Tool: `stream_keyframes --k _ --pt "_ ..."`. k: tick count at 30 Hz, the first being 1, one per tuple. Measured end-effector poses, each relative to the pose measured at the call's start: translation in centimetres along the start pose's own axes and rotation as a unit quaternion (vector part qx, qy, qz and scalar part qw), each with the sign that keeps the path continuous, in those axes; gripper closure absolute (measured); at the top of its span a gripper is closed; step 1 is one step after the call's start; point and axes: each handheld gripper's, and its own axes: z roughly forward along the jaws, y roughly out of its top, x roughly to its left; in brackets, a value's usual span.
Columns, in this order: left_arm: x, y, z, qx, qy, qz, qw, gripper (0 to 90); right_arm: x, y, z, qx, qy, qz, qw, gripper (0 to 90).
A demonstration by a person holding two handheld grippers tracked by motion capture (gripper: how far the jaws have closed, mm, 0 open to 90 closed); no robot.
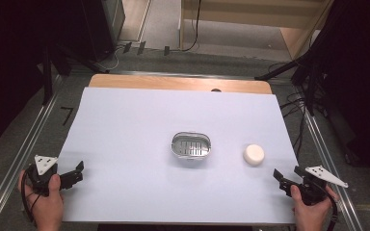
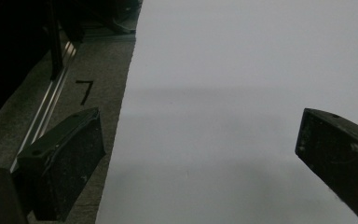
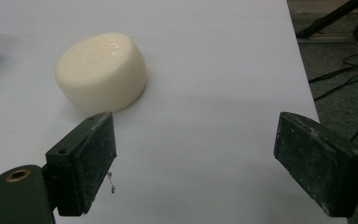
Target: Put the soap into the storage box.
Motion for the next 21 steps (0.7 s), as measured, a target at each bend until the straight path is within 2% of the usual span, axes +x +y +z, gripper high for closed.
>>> stream_keyframes --k 4,5,8,13,15,16,19,21 --pt "0.0 0.0 0.0 0.002 0.002 0.002 1.0000 2.0 0.1 0.2 0.0 0.003 -0.006 -0.002 1.0000 13.4" --pt "0.0 0.0 0.0 0.000 0.004 -0.001 1.0000 2.0 0.0 0.3 0.0 0.004 -0.001 0.008 1.0000 13.6" --pt "0.2 0.0 -0.1 -0.001 0.002 -0.007 1.0000 2.0 0.0 0.4 -0.2 -0.007 0.005 0.014 0.9999 14.5" --pt "0.1 0.0 0.0 0.001 0.006 -0.004 1.0000 2.0 0.5 0.9 -0.1 -0.020 -0.011 0.009 0.9997 21.6" --pt "0.1 0.0 0.0 0.003 0.006 -0.003 1.0000 2.0 0.7 1.0 0.0 -0.020 -0.013 0.004 0.9997 21.5" --pt "0.1 0.0 0.0 0.002 0.005 -0.003 1.0000 2.0 0.9 1.2 0.3 -0.014 -0.006 -0.008 0.9998 21.8" --pt "0.1 0.0 0.0 0.000 0.007 -0.007 0.9999 2.0 0.9 1.7 0.6 0.012 0.027 -0.021 0.9994 21.8" --pt "0.1 0.0 0.0 0.000 0.006 -0.008 0.9999 2.0 1.1 1.8 0.5 0.021 0.024 -0.020 0.9993 22.2"
